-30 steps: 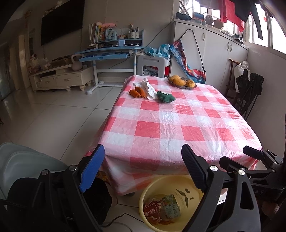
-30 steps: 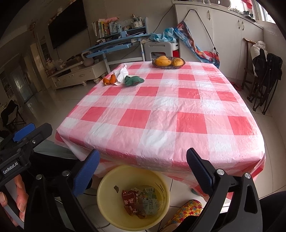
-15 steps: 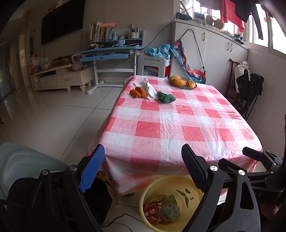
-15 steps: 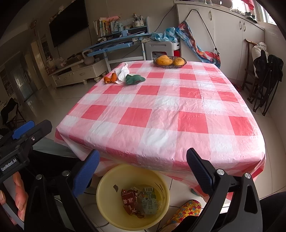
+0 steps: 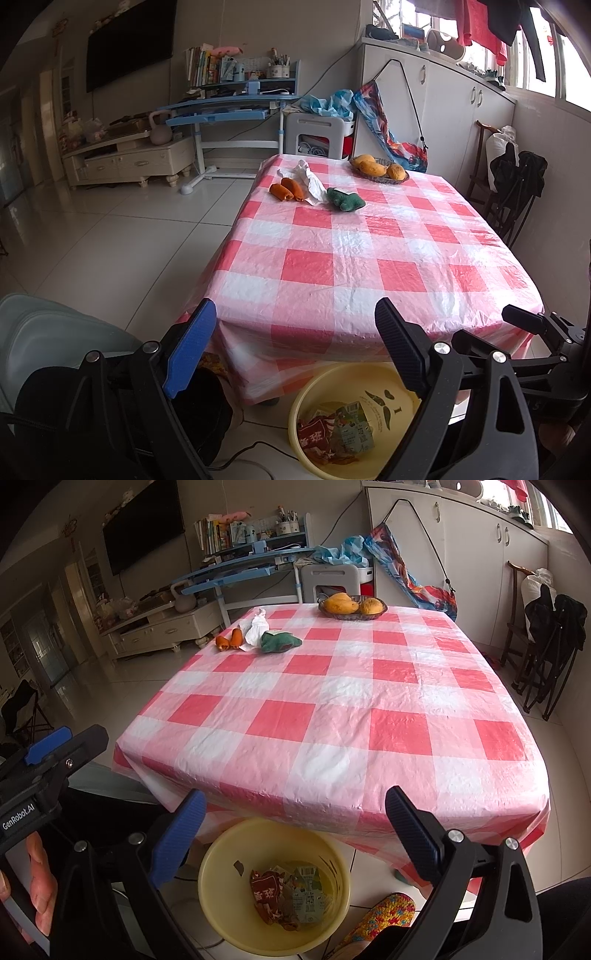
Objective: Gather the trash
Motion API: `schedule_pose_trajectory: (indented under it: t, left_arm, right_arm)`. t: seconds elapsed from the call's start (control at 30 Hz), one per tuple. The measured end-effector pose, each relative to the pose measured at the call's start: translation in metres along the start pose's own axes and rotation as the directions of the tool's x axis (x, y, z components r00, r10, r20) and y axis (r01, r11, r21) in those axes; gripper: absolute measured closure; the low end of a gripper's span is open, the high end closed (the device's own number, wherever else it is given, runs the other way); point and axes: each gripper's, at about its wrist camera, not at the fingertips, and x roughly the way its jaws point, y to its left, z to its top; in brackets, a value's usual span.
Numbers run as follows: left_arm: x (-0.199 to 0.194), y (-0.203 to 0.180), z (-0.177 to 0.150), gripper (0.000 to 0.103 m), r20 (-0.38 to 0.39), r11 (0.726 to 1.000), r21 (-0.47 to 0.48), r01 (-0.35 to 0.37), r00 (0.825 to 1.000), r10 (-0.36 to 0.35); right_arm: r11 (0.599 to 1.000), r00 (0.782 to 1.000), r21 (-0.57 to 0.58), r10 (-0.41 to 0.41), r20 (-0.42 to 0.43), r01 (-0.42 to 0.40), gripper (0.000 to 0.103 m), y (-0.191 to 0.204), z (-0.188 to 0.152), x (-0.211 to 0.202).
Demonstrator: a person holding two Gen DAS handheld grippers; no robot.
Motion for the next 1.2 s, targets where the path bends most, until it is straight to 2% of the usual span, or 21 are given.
schedule_pose_trajectory:
  t: [0.47, 0.67, 0.9, 1.07, 1.2]
  left_arm:
    - [0.003, 0.005, -0.004, 0.019, -0.006, 1.000, -0.012, -0.005, 1.000, 0.005]
    - [0.004, 0.020, 0.002, 0.019, -0.014, 0.996, -0.092, 0.010, 1.000, -0.011]
    - [0.004, 0.062, 0.025, 0.019, 0.004, 0.967, -0.254, 0.016, 1.000, -0.016]
    - [0.026, 0.070, 0.052, 0.019, -0.029, 0.967, -0.255, 0.006, 0.999, -0.014]
    - [0.055, 0.073, 0.079, 0.019, -0.065, 0.969, -0.249, -0.009, 0.998, -0.008]
  right_arm:
    - [1.000, 1.000, -0.005, 0.001, -0.006, -0.001, 0.010, 0.001, -0.001, 0.002]
    - [1.000, 1.000, 0.014, 0.027, -0.004, -0.027, 0.010, 0.002, 0.001, 0.002]
    - [0.997, 0.997, -0.026, 0.076, 0.002, -0.076, 0.010, 0.010, 0.019, 0.001]
    - [0.992, 0.994, -0.061, 0.105, -0.019, -0.106, 0.010, 0.016, 0.043, 0.014]
    - [0.986, 0.992, -0.111, 0.120, -0.024, -0.122, 0.010, 0.021, 0.076, 0.030]
